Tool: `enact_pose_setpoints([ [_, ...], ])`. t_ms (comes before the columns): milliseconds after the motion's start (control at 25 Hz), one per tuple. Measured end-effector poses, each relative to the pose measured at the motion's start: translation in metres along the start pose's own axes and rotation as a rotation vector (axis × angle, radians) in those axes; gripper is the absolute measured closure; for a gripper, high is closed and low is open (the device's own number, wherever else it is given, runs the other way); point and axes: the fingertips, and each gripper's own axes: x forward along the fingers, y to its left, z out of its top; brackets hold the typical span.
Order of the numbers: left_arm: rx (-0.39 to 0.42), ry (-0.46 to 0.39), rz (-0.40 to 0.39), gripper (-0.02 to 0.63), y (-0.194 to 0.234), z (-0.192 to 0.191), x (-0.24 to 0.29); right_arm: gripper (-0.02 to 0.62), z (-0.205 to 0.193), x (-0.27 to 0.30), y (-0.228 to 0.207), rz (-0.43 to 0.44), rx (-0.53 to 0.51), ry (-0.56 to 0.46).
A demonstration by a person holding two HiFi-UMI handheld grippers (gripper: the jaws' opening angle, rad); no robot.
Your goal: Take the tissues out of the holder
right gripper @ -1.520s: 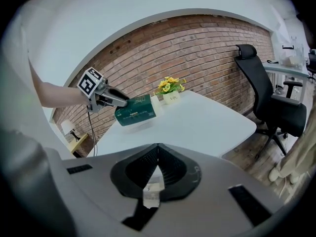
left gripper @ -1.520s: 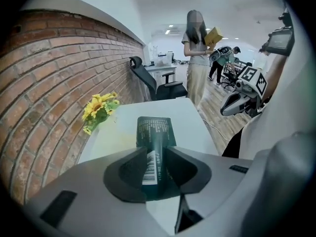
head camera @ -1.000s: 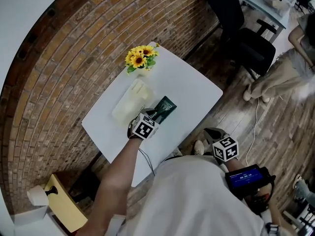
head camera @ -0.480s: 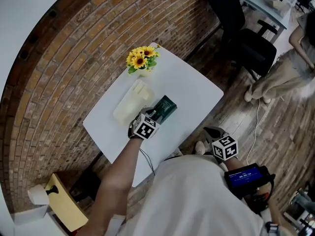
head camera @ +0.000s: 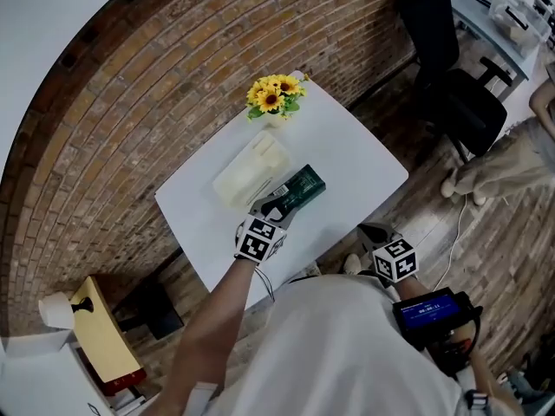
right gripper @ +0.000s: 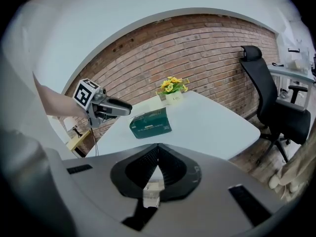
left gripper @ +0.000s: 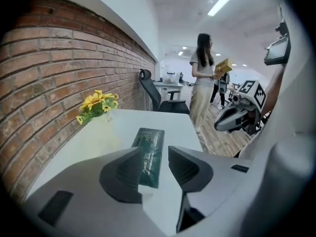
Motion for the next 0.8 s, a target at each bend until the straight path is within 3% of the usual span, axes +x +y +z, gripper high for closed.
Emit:
enact_pose_setpoints([
  [200, -0.127, -0.064, 0.035, 0.451, -0.023, -0.027, -0.027, 0.589, 0.013, 0.018, 0.02, 0.099, -0.089, 0.009],
  [400, -0.297, -0.142, 0.107, 0.582, -0.041, -0.058, -0.061, 0.589, 0.026, 0.032, 0.042, 0.18, -0.168, 0.012],
  [480, -0.362, -0.174, 0.126, 0.598, -0.045, -0.066, -0.073, 0.589, 0.031, 0.036, 0.05, 0.207, -0.203, 0.01],
  [800, -0.408, -0.217, 0.185, 0.598, -0.047, -0.078, -0.093, 0.589, 0.039, 0.042, 0.07, 0.264, -0.258, 0.013],
])
